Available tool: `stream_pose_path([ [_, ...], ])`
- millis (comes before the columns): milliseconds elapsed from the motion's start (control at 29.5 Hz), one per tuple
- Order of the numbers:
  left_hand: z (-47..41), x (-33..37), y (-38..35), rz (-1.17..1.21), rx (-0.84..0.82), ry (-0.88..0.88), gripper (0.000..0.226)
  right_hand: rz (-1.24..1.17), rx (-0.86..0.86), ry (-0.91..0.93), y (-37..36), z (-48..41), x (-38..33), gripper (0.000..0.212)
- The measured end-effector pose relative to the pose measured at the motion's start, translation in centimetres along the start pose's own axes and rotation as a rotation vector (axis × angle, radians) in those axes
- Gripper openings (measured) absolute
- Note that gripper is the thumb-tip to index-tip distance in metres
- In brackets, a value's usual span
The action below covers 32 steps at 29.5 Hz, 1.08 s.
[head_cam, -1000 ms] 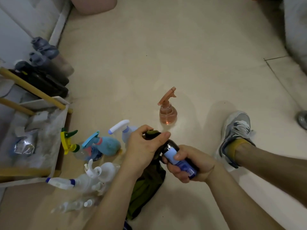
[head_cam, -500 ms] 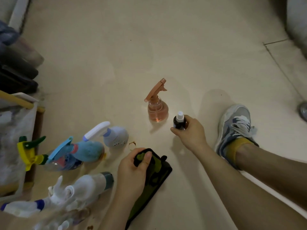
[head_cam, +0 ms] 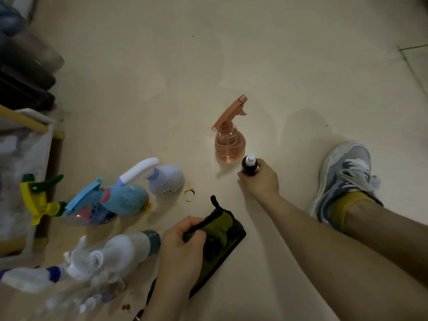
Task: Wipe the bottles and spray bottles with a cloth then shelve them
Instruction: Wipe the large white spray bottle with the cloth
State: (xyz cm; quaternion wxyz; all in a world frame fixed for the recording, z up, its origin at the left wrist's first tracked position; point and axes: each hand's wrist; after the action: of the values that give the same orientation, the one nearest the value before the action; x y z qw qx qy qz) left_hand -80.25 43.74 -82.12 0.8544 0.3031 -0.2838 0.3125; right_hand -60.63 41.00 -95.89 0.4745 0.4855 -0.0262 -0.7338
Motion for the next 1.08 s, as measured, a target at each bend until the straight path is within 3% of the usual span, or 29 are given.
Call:
stream_pose_path([
  [169,1.5,0.1,1.6,0.403,-0.010,0.077,0.037,0.067,0.035,-0.107,0.1,1.8,-0.1,0.052],
  [271,2.9,0.6,2.7,0.569,-0.146,0.090,0.033,-0.105,0.167,-0.140,0.6,6.6,-1.5,0.039],
  [339,4.1,1.2,3.8,0.615,-0.183,0.057,0.027,-0.501,-0.105,-0.200,1.3,10.4,-3.9,0.032],
  [373,4.8,1.5,4.4,0.635,-0.196,0.029,0.026,-0.606,-0.348,-0.205,1.8,12.3,-5.2,0.045],
  [440,6.3,2.2,5.6,0.672,-0.205,-0.030,0.025,-0.528,-0.760,-0.119,2.7,14.9,-7.9,0.075],
  [474,7.0,2.3,6.2,0.688,-0.207,-0.052,0.025,-0.428,-0.905,-0.056,3.0,16.0,-9.0,0.081],
  [508,7.8,2.4,6.9,0.704,-0.208,-0.064,0.025,-0.326,-1.000,0.008,3.5,17.3,-9.9,0.077],
  [576,9.5,1.9,8.4,0.718,-0.219,-0.076,0.029,-0.193,-1.080,0.118,4.4,19.7,-11.6,0.051],
  [678,11.8,-1.1,10.4,0.585,-0.064,-0.085,0.025,-0.051,-0.957,0.187,4.9,23.0,-12.5,0.034],
  [745,12.4,-3.8,11.2,0.468,0.068,-0.064,0.018,-0.108,-0.854,0.171,4.9,25.1,-12.1,0.028],
  [915,13.6,-10.3,11.2,0.318,0.043,0.012,0.009,-0.410,-0.623,-0.171,3.6,30.6,-9.0,0.018],
  [983,13.5,-11.4,11.1,0.312,0.117,0.024,0.009,-0.316,-0.596,-0.237,3.3,31.7,-7.9,0.016],
  [1084,12.4,-10.6,12.1,0.142,0.331,-0.017,0.014,-0.080,-0.562,-0.163,3.4,31.3,-8.0,0.018],
])
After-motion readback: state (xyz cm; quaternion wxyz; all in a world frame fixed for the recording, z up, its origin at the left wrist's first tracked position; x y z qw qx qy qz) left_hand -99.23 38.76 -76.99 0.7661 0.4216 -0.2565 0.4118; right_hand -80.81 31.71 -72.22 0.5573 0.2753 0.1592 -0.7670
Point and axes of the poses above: each hand's wrist, its own z-axis away from the middle knuckle, its own y-axis out of the back of the hand, x = y × z, and after that the axes turned 3 degrees about -x, right-handed
